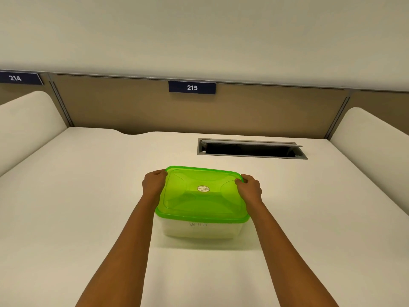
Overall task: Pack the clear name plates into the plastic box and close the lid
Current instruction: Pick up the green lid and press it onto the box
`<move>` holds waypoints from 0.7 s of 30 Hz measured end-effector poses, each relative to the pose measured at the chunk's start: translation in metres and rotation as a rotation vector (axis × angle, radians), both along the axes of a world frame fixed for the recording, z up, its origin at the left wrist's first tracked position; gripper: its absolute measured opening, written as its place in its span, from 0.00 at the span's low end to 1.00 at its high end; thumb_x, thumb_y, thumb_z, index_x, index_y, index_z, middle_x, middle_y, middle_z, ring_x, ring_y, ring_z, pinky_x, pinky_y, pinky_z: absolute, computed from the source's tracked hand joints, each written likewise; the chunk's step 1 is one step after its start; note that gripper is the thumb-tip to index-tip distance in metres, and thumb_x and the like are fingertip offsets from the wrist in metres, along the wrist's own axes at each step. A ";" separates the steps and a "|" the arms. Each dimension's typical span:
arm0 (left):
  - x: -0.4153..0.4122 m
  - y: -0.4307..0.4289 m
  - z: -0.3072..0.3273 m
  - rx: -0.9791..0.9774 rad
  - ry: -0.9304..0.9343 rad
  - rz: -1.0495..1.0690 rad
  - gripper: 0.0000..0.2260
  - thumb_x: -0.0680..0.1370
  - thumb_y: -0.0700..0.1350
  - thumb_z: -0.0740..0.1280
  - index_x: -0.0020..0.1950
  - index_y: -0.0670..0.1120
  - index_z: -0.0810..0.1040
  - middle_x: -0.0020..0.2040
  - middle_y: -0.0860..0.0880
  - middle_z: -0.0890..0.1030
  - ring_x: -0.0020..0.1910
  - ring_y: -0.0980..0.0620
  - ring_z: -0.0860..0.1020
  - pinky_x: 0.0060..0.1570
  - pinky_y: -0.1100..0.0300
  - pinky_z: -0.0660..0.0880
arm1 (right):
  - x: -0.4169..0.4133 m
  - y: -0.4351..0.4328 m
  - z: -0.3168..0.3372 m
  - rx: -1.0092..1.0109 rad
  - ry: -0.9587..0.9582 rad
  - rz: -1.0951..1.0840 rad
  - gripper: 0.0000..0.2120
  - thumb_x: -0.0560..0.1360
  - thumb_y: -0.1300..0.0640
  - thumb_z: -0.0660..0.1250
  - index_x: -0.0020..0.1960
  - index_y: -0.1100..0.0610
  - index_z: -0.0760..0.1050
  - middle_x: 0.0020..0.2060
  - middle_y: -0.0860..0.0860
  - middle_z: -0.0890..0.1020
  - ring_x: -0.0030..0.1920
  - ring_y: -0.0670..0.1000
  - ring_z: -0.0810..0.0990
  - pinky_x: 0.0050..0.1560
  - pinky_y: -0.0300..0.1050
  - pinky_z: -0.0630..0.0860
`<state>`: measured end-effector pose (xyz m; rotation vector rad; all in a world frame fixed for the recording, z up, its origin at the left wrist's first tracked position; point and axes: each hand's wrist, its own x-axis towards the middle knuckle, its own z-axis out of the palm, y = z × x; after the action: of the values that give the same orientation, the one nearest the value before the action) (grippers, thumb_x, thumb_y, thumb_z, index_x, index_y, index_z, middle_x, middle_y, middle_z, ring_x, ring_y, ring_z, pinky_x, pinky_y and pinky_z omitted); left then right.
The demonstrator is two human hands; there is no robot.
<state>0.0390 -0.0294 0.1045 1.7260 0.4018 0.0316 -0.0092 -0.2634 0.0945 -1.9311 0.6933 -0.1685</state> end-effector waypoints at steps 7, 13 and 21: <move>0.010 0.002 -0.002 0.004 0.052 -0.026 0.08 0.76 0.42 0.63 0.39 0.44 0.79 0.44 0.43 0.81 0.48 0.43 0.75 0.50 0.54 0.71 | 0.008 0.001 -0.001 0.086 -0.001 -0.067 0.15 0.78 0.55 0.59 0.61 0.60 0.75 0.61 0.57 0.75 0.62 0.58 0.74 0.64 0.50 0.72; 0.016 0.004 -0.001 0.049 0.102 -0.049 0.14 0.76 0.42 0.62 0.29 0.46 0.69 0.31 0.49 0.71 0.42 0.46 0.69 0.41 0.58 0.66 | 0.024 -0.006 0.002 0.193 0.087 -0.107 0.18 0.79 0.51 0.57 0.50 0.64 0.77 0.48 0.60 0.80 0.56 0.60 0.76 0.57 0.47 0.73; 0.022 0.007 -0.002 0.120 0.117 -0.087 0.15 0.76 0.42 0.60 0.29 0.45 0.64 0.30 0.47 0.67 0.40 0.46 0.66 0.36 0.56 0.61 | 0.031 -0.004 -0.008 0.028 0.147 -0.127 0.24 0.80 0.46 0.58 0.60 0.66 0.76 0.61 0.62 0.78 0.63 0.63 0.74 0.60 0.49 0.71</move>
<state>0.0607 -0.0222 0.1021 1.8678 0.4172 -0.1104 0.0219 -0.2674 0.0861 -1.8863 0.9123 -0.0951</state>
